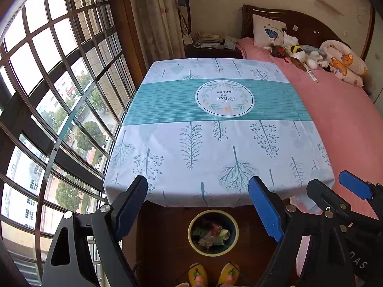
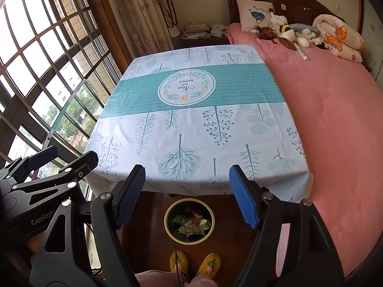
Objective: Collect trash
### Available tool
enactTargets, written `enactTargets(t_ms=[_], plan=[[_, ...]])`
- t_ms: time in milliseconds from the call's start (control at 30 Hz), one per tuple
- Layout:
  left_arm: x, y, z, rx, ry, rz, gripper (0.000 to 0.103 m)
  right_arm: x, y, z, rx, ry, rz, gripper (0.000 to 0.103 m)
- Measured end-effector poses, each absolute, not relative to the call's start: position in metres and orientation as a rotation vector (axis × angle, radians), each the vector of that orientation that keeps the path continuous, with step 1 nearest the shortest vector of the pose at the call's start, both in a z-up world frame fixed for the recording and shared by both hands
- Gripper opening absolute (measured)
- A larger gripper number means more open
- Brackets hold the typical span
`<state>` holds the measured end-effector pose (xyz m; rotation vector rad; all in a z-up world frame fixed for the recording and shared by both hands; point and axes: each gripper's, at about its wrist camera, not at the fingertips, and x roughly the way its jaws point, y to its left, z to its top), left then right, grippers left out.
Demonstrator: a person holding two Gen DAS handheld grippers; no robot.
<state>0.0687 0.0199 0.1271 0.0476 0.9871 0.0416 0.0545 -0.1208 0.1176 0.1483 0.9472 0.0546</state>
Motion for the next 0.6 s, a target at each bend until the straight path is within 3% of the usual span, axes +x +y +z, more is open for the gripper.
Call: enactTargets(t_ms=[600], plan=[[0.0681, 0.0181, 0.1293, 0.044, 0.991, 0.061, 0.087, 0.0611, -0.1238, 0.1137, 0.146, 0.953, 0.086, 0.07]])
